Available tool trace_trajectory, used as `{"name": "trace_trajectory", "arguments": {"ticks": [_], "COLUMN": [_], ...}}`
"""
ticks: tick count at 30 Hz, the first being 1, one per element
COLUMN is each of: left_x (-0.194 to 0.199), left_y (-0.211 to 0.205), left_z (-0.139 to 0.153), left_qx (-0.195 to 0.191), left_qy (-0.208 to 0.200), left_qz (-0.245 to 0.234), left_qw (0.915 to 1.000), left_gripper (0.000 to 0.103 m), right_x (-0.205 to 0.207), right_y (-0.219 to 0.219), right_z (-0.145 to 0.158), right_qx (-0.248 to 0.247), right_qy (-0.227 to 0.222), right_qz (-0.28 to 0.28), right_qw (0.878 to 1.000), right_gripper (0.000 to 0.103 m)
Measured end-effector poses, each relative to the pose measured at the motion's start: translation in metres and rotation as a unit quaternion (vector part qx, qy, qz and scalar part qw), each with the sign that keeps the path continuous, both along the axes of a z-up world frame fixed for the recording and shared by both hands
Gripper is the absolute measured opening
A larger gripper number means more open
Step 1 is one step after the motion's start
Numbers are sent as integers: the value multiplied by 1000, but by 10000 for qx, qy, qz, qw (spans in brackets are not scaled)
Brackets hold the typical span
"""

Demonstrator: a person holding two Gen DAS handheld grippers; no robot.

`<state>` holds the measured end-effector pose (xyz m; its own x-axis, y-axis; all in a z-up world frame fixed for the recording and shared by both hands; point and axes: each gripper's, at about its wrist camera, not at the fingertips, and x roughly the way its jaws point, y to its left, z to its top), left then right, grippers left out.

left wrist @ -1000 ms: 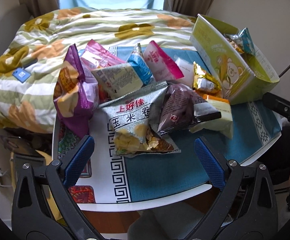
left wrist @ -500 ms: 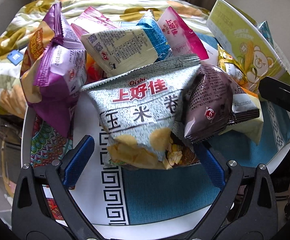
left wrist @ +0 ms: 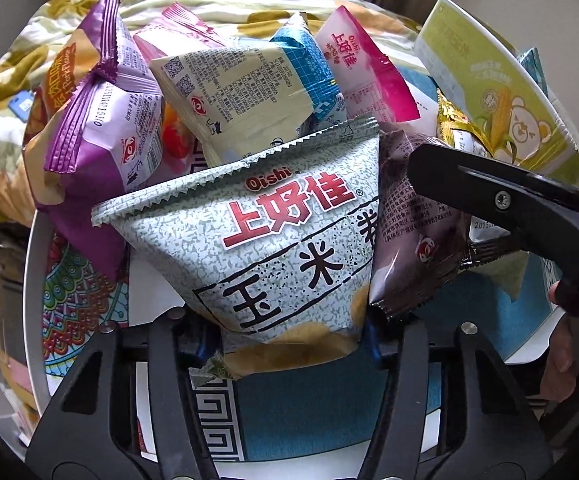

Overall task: Organize snacks
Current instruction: 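Grasp the grey-green corn bag with the left gripper while the right grasps the brown bag, then carry the grey-green corn bag into the box and open the left gripper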

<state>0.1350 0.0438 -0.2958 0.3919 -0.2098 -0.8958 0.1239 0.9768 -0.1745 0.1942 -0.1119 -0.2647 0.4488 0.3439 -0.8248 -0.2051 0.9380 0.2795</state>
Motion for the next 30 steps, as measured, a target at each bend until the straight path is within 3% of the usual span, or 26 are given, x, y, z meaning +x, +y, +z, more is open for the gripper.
{"name": "trace_trajectory", "arguments": {"ticks": [13,18,22,30], "left_x": [-18,-28,-34,-50], "left_y": [24,35,39,39], "left_z": [4,7,14,47], "left_qx": [142,175,207,203], "left_qy": [-4,-10,-93,-345], "left_qz": [195,262,297,287], "left_qw": [9997,9995,9993,9988], "left_gripper": [49,48,47,47], "right_x": [13,15,9,-10], "right_y": [23,27,29,27], "right_z": [-20,-29,-25,2], "right_qx": [-254,-40,-17,97], "right_qy": [555,810,786,528], "right_qz": [224,286,294,215], "right_qw": [9979,9963,9965,9983], "right_gripper": [102,85,76,75]}}
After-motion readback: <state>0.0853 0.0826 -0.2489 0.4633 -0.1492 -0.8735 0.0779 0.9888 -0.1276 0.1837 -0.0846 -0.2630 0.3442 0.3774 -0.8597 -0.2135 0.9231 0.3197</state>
